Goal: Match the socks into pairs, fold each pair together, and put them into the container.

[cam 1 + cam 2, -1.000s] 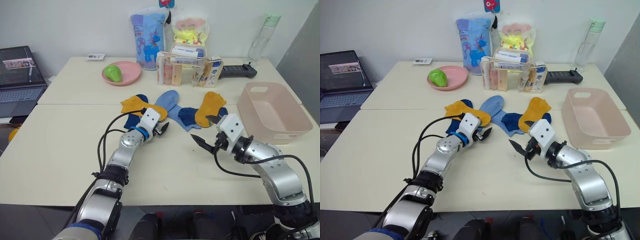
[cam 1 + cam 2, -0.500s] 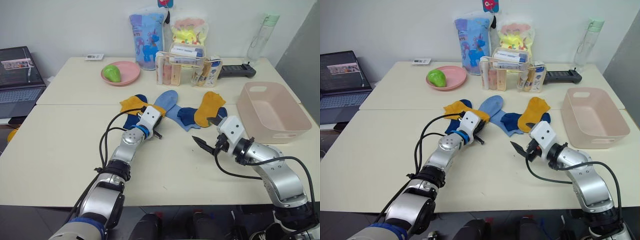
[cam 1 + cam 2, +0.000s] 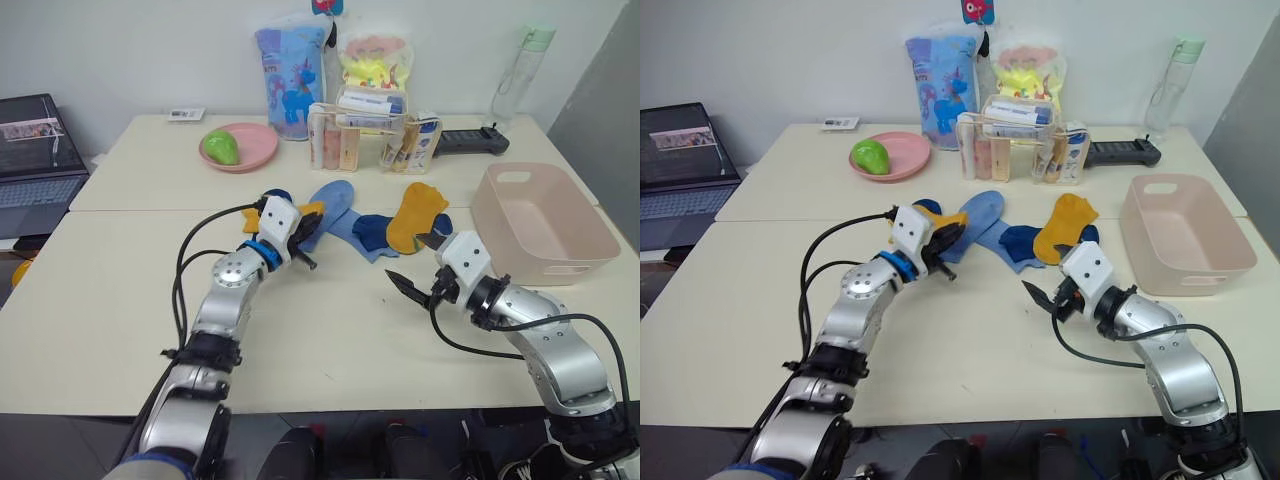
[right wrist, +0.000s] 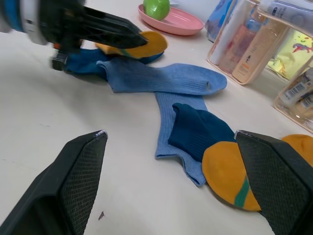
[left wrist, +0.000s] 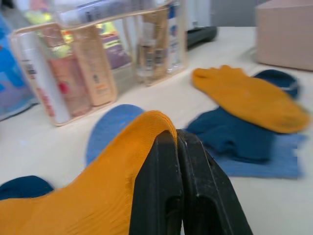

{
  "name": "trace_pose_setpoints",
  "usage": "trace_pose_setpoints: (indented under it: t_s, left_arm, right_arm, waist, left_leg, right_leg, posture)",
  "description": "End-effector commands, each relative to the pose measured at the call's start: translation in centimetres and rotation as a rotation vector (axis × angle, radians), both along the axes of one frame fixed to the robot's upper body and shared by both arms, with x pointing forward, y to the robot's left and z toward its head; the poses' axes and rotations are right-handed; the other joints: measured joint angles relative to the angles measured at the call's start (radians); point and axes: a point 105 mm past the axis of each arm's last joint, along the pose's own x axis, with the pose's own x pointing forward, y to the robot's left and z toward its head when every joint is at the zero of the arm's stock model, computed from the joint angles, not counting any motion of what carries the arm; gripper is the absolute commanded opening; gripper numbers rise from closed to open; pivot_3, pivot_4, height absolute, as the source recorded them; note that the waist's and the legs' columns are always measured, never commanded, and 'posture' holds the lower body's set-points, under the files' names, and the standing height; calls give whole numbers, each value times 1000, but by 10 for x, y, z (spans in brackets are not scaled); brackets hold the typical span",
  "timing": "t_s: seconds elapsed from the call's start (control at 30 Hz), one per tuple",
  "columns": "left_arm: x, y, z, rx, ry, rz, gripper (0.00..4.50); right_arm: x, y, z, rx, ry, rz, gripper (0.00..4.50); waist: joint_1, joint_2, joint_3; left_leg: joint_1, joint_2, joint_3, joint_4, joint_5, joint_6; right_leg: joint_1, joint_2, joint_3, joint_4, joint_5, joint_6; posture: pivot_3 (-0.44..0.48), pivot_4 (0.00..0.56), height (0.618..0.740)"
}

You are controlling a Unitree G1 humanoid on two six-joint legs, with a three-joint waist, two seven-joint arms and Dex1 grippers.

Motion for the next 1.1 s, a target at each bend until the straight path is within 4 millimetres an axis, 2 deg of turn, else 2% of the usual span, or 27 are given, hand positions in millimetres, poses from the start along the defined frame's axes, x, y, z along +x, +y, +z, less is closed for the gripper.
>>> trace_pose_setpoints:
  t_s: [0.03, 0.23, 0.3, 0.43, 0.53, 0.57, 0.63, 0.73, 0.83, 0.93, 1.0, 1.1]
  left_arm:
    - [-21, -12, 14, 11, -4, -123, 22]
    - [-76, -46, -5, 34, 245, -427, 22]
    - [-89, -54, -10, 33, 327, -495, 22]
    - [-91, -62, -26, 62, 391, -519, 22]
    - [-94, -64, -28, 64, 402, -545, 22]
    - [-97, -65, -28, 58, 418, -565, 429]
    - [-101, -58, -28, 57, 452, -579, 887]
    - [-88, -42, -21, 18, 446, -503, 1839]
    - [-62, -15, -17, 7, 387, -333, 2792]
    - [-44, 12, -23, 29, 367, -185, 3648]
    - [-40, 25, -31, 43, 376, -128, 3648]
    - [-36, 34, -42, 47, 377, -71, 3648]
  right_arm:
    - [0, -5, 13, 12, -50, -3, 4500]
    - [3, -15, 15, 1, -55, -21, 4500]
    - [2, -19, 14, -13, -46, -21, 4500]
    - [-5, -30, 8, -31, 1, -9, 4500]
    - [-8, -33, 6, -36, 22, -3, 4500]
    - [-9, -35, 5, -36, 37, 1, 4500]
    - [-14, -35, -3, -49, 82, 17, 4500]
    - [-19, -30, -11, -47, 117, 40, 4500]
    - [-23, -23, -19, -51, 142, 71, 4500]
    - [-28, -12, -29, -93, 166, 137, 4500]
    - [-32, -3, -38, -148, 182, 207, 4500]
    - [-33, 7, -48, -223, 182, 290, 4500]
  waist:
    - [1, 0, 0]
    - [1, 0, 0]
    - [1, 0, 0]
    - [2, 0, 0]
    - [2, 0, 0]
    - [1, 0, 0]
    - [1, 0, 0]
    - [1, 0, 0]
    - [1, 0, 0]
    - [1, 0, 0]
    - [1, 0, 0]
    - [2, 0, 0]
  left_leg:
    - [0, 0, 0, 0, 0, 0]
    - [0, 0, 0, 0, 0, 0]
    - [0, 0, 0, 0, 0, 0]
    - [0, 0, 0, 0, 0, 1]
    - [0, 0, 0, 0, 0, 1]
    - [0, 0, 0, 0, 0, 1]
    - [0, 0, 0, 0, 0, 1]
    - [0, 0, 0, 0, -1, 2]
    - [0, 0, 0, 0, -1, 2]
    - [0, 0, 0, 0, -1, 2]
    - [0, 0, 0, 0, 0, 1]
    - [0, 0, 0, 0, 0, 1]
  right_leg:
    - [0, 0, 0, 0, 0, 0]
    - [0, 0, 0, 0, 0, 0]
    - [0, 0, 0, 0, 0, 0]
    - [1, 0, 0, 0, 0, 0]
    - [1, 0, 0, 0, 0, 0]
    - [1, 0, 0, 0, 0, 0]
    - [1, 0, 0, 0, 0, 0]
    - [1, 0, 0, 0, 0, 0]
    - [1, 0, 0, 0, 0, 0]
    - [1, 0, 0, 0, 0, 0]
    - [1, 0, 0, 0, 0, 0]
    - [1, 0, 0, -1, 0, 0]
  posture:
    - [0, 150, 740]
    - [0, 150, 740]
    - [0, 150, 740]
    - [0, 150, 740]
    - [0, 150, 740]
    - [0, 150, 740]
    - [0, 150, 740]
    - [0, 150, 740]
    - [0, 150, 740]
    - [0, 150, 740]
    - [0, 150, 740]
    - [0, 150, 740]
